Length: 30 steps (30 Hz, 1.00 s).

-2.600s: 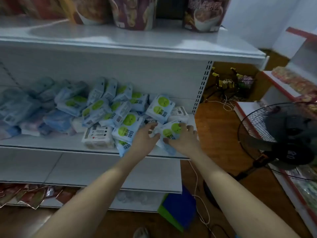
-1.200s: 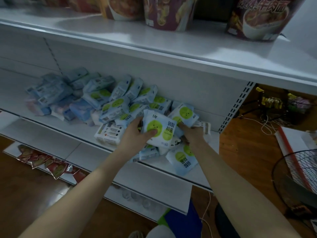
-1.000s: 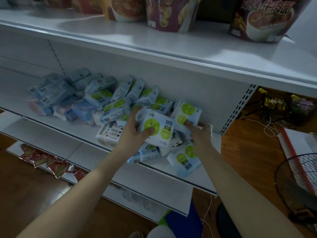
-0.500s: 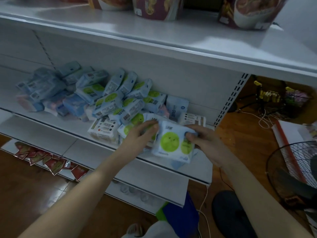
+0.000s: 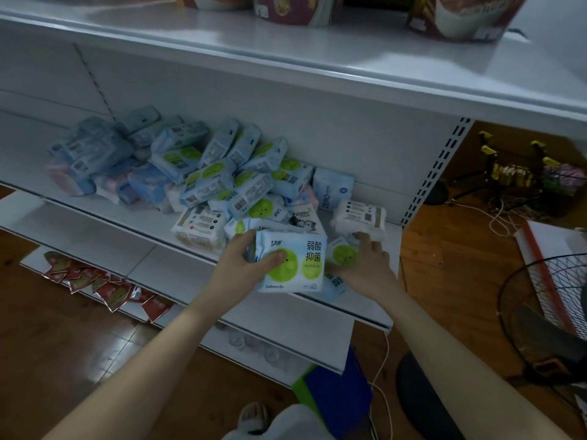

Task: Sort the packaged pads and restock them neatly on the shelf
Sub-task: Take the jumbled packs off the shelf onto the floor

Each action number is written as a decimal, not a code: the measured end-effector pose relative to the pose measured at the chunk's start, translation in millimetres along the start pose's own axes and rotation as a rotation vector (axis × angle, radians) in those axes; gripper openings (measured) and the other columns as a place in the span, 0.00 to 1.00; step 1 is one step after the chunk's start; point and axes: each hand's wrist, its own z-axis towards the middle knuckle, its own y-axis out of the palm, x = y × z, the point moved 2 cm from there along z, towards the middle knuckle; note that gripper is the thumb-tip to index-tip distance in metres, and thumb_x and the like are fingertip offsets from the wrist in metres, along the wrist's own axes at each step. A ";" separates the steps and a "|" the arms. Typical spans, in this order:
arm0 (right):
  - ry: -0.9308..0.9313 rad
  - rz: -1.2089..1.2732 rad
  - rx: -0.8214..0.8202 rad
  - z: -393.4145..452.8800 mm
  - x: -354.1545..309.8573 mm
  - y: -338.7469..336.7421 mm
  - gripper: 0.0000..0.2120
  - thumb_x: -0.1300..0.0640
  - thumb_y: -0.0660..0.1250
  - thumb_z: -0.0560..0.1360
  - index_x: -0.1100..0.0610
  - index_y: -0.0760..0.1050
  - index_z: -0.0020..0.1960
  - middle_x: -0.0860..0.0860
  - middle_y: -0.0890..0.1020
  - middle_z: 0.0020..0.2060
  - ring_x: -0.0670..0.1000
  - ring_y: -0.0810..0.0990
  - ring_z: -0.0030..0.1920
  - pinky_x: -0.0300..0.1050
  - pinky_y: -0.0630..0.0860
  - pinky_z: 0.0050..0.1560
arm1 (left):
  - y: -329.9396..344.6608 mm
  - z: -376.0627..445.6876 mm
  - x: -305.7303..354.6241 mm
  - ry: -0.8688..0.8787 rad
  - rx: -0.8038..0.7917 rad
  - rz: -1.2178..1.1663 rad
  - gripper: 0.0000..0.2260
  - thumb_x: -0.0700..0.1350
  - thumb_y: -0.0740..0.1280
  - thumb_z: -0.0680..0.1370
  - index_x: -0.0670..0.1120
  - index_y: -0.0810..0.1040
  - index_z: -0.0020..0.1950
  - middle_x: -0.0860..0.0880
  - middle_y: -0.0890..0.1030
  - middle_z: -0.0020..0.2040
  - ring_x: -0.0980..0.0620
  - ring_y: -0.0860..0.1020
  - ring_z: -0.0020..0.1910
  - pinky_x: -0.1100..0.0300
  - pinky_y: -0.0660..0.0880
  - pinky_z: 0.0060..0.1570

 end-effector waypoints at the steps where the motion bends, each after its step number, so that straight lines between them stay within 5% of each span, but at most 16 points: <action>1: -0.004 -0.033 -0.015 1.4 -2.7 5.3 0.50 0.37 0.74 0.67 0.50 0.49 0.77 0.55 0.60 0.72 0.61 0.60 0.71 0.58 0.65 0.68 | 1.2 -1.4 2.0 0.005 0.003 -0.013 0.07 0.46 0.73 0.75 0.50 0.82 0.53 0.47 0.83 0.53 0.50 0.83 0.50 0.48 0.80 0.52; 6: 0.013 -0.091 -0.074 2.0 -1.9 24.6 0.58 0.38 0.76 0.65 0.53 0.41 0.79 0.60 0.62 0.69 0.62 0.61 0.69 0.54 0.64 0.66 | 3.1 -3.9 2.7 0.006 0.004 0.003 0.09 0.51 0.75 0.73 0.54 0.82 0.52 0.47 0.83 0.54 0.50 0.83 0.51 0.47 0.80 0.54; 11: 0.028 0.025 -0.032 -4.1 27.0 12.7 0.48 0.39 0.78 0.59 0.55 0.60 0.70 0.56 0.71 0.58 0.57 0.70 0.60 0.46 0.68 0.56 | 0.8 -2.6 -2.6 -0.019 0.049 0.009 0.16 0.61 0.74 0.66 0.60 0.81 0.52 0.47 0.81 0.57 0.49 0.82 0.53 0.46 0.78 0.56; 13: 0.048 0.217 -0.052 -11.7 46.1 1.4 0.40 0.41 0.79 0.56 0.56 0.70 0.62 0.55 0.79 0.55 0.50 0.79 0.52 0.40 0.75 0.46 | 3.5 -3.0 -1.9 -0.011 0.055 0.003 0.17 0.61 0.74 0.66 0.59 0.81 0.53 0.47 0.81 0.57 0.49 0.82 0.53 0.46 0.79 0.56; 15: 0.028 0.518 -0.067 -25.4 55.4 -10.9 0.27 0.54 0.81 0.63 0.57 0.73 0.57 0.54 0.82 0.50 0.43 0.82 0.43 0.31 0.75 0.36 | 4.6 -3.0 0.6 0.000 0.052 0.000 0.18 0.61 0.74 0.66 0.58 0.81 0.53 0.46 0.81 0.57 0.48 0.82 0.53 0.45 0.79 0.55; 18: -0.029 0.801 -0.116 -50.2 58.4 -37.2 0.32 0.65 0.77 0.67 0.54 0.66 0.65 0.48 0.79 0.51 0.41 0.81 0.44 0.32 0.78 0.38 | 16.1 -3.9 5.3 0.002 0.018 0.016 0.15 0.59 0.75 0.69 0.57 0.81 0.52 0.47 0.80 0.58 0.48 0.81 0.54 0.47 0.79 0.56; 21: -0.266 0.663 -0.219 -68.5 40.5 -57.6 0.39 0.64 0.80 0.64 0.49 0.64 0.68 0.48 0.77 0.58 0.40 0.80 0.51 0.36 0.78 0.47 | 27.8 -5.4 6.0 -0.006 0.005 0.058 0.12 0.54 0.74 0.73 0.59 0.78 0.55 0.51 0.78 0.61 0.52 0.79 0.58 0.54 0.77 0.58; 24: -0.519 0.222 -0.229 -75.0 17.6 -64.6 0.41 0.57 0.82 0.63 0.37 0.63 0.67 0.45 0.67 0.60 0.45 0.67 0.61 0.42 0.68 0.61 | 38.4 -12.2 7.7 -0.034 -0.043 0.101 0.24 0.62 0.74 0.70 0.59 0.76 0.63 0.54 0.77 0.64 0.53 0.77 0.61 0.52 0.74 0.62; 26: -0.660 -0.006 -0.184 -75.5 3.1 -61.1 0.38 0.55 0.80 0.66 0.36 0.64 0.67 0.44 0.60 0.57 0.43 0.58 0.58 0.42 0.62 0.61 | 39.8 -18.8 6.5 -0.048 -0.034 0.087 0.29 0.66 0.75 0.66 0.59 0.76 0.65 0.53 0.76 0.65 0.50 0.77 0.62 0.47 0.75 0.62; 30: -0.779 0.021 -0.206 -76.6 -22.6 -47.5 0.35 0.61 0.74 0.70 0.33 0.64 0.65 0.44 0.56 0.61 0.45 0.56 0.60 0.47 0.62 0.65 | 28.8 -44.6 8.8 -0.023 0.077 0.029 0.21 0.61 0.74 0.68 0.61 0.78 0.60 0.49 0.77 0.64 0.49 0.78 0.61 0.46 0.76 0.60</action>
